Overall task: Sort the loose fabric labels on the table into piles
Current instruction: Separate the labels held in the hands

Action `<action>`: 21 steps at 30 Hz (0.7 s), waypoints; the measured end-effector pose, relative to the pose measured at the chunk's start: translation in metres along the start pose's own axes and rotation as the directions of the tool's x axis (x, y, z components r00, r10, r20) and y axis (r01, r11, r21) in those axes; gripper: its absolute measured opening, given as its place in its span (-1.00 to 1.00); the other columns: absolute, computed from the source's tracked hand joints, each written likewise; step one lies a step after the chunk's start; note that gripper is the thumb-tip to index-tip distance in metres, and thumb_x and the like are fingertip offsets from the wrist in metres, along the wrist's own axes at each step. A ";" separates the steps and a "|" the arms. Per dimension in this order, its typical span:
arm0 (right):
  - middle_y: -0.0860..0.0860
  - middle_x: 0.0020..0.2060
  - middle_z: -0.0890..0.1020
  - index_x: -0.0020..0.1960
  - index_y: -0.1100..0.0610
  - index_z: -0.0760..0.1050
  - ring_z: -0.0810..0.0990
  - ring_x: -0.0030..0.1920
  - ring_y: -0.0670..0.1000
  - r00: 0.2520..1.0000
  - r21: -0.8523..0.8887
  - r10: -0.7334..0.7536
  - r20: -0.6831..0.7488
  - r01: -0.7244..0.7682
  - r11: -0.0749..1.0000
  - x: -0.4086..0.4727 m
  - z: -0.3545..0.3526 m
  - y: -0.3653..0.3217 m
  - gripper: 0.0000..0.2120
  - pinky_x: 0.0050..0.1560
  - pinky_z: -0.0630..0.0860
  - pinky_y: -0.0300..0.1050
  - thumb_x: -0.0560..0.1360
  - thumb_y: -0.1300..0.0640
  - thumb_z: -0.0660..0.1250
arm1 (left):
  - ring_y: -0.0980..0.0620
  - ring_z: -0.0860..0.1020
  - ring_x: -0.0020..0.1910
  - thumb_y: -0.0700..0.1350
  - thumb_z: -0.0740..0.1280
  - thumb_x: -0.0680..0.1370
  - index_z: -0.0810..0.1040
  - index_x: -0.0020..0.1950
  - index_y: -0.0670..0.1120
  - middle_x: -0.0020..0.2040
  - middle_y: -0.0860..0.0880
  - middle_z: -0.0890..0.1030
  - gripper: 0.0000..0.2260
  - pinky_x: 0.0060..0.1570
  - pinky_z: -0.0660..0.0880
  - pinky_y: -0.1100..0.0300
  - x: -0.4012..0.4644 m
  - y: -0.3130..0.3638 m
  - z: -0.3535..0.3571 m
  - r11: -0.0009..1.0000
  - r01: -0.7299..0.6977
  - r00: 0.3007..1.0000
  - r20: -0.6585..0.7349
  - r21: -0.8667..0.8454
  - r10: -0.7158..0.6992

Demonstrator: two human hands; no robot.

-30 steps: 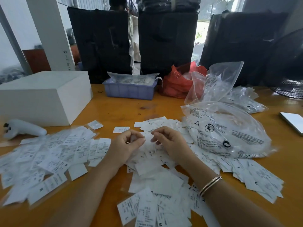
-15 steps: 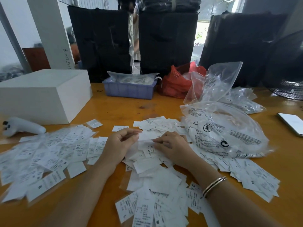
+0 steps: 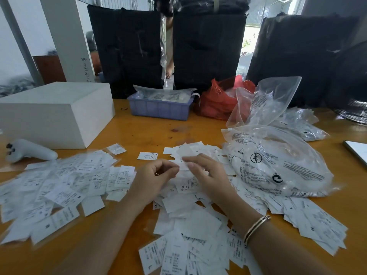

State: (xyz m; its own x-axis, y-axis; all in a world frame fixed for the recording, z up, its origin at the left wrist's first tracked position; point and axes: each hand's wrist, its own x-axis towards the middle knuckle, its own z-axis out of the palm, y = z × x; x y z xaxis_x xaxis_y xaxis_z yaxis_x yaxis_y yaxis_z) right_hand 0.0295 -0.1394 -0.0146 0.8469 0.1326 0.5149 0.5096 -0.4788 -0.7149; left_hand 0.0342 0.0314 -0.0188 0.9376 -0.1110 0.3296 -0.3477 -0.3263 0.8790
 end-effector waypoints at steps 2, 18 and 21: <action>-0.21 -0.14 0.58 0.12 0.06 0.62 0.51 -0.10 -0.30 0.998 -0.017 0.022 0.065 -0.020 1.000 0.001 0.001 0.001 -0.77 -0.15 0.36 -0.45 0.52 0.04 0.31 | 0.24 0.56 -0.21 -0.07 0.38 0.51 0.62 -0.18 0.12 -0.24 0.19 0.63 -0.89 -0.24 0.42 0.48 0.000 0.000 0.000 0.998 -0.053 0.998 0.019 0.045 0.052; -0.19 -0.27 0.57 -0.08 0.13 0.66 0.51 -0.23 -0.26 0.999 -0.057 -0.005 0.039 0.007 0.998 0.002 0.004 0.004 -0.92 -0.17 0.38 -0.44 0.47 0.15 0.41 | 0.26 0.59 -0.25 0.02 0.29 0.53 0.61 -0.09 0.01 -0.21 0.16 0.67 -0.86 -0.31 0.43 0.50 -0.002 0.005 0.003 0.986 0.065 0.998 0.015 -0.151 -0.064; -0.14 -0.25 0.59 -0.08 0.14 0.67 0.54 -0.20 -0.19 0.999 -0.054 -0.013 0.031 0.015 0.998 0.001 0.004 0.004 -0.92 -0.17 0.40 -0.42 0.46 0.19 0.41 | 0.26 0.59 -0.28 -0.04 0.26 0.57 0.63 -0.11 0.00 -0.23 0.15 0.67 -0.83 -0.34 0.43 0.50 -0.001 0.006 0.003 0.974 0.112 0.994 0.014 -0.195 -0.112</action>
State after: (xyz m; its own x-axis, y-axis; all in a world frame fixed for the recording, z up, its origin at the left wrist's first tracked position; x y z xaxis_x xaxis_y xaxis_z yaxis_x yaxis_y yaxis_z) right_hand 0.0332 -0.1379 -0.0187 0.8444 0.1655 0.5094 0.5131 -0.5229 -0.6806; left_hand 0.0313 0.0269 -0.0150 0.9706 -0.0869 0.2244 -0.2353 -0.1469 0.9608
